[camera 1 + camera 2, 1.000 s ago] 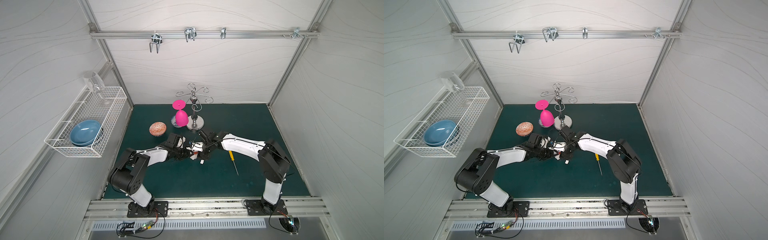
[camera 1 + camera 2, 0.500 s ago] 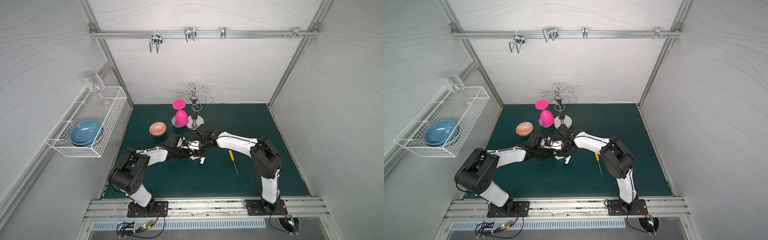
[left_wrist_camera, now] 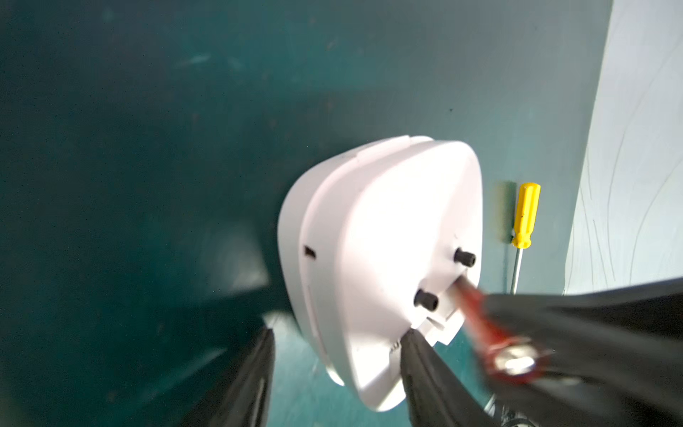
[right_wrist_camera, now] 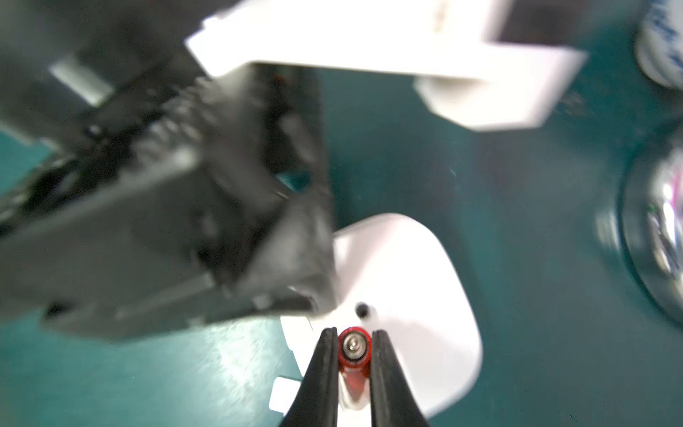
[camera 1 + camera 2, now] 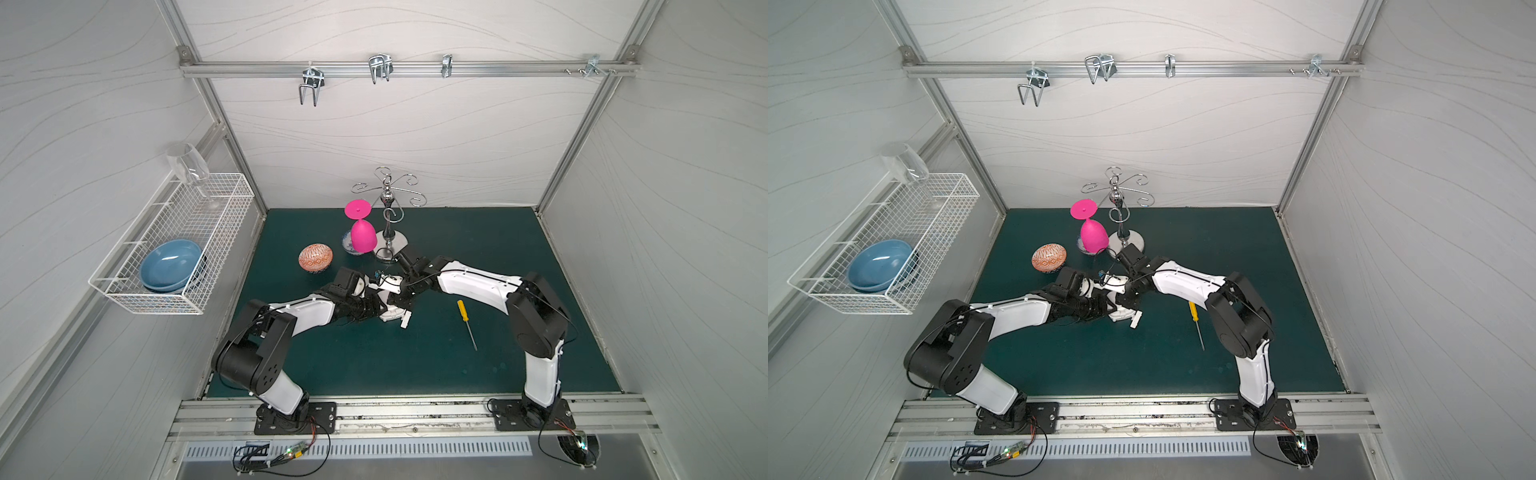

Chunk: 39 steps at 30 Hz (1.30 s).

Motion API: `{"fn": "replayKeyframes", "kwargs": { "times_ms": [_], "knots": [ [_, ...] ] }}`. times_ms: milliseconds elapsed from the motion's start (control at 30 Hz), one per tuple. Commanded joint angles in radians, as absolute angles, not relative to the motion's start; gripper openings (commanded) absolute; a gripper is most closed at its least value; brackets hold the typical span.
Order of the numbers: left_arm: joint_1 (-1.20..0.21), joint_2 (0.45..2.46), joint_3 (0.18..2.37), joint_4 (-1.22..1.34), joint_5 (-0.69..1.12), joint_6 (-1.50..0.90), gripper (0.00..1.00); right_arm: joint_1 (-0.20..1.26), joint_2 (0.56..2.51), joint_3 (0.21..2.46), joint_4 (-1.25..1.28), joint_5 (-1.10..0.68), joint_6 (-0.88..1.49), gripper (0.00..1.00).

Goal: Remove the battery from the alarm
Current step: Remove the battery from the alarm, then adjust the cover at the center of the board.

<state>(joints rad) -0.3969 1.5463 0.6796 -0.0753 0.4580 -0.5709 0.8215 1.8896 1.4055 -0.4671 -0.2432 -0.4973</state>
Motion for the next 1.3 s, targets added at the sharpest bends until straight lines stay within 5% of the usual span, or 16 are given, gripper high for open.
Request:
{"fn": "replayKeyframes", "kwargs": {
  "times_ms": [0, 267, 733, 967, 1133, 1267],
  "knots": [
    [-0.402, 1.442, 0.685, -0.169, 0.423, -0.547, 0.65, 0.742, 1.719, 1.388, -0.525, -0.247, -0.281, 0.0],
    [-0.381, 1.402, 0.776, -0.237, 0.416, -0.514, 0.69, 0.638, 1.563, 1.192, -0.75, -0.122, 0.157, 0.03],
    [-0.345, 1.701, 1.019, -0.222, 0.466, -0.39, 0.65, 0.625, 1.781, 1.141, -0.741, -0.004, 0.297, 0.11],
    [-0.342, 1.767, 1.075, -0.217, 0.5, -0.343, 0.65, 0.624, 1.826, 1.169, -0.732, -0.004, 0.301, 0.31],
    [-0.337, 1.818, 1.095, -0.19, 0.564, -0.349, 0.62, 0.625, 1.69, 1.122, -0.66, -0.045, 0.307, 0.56],
    [-0.337, 1.84, 1.095, -0.175, 0.604, -0.354, 0.57, 0.626, 1.593, 1.031, -0.496, -0.259, 0.382, 0.67]
  ]
}}
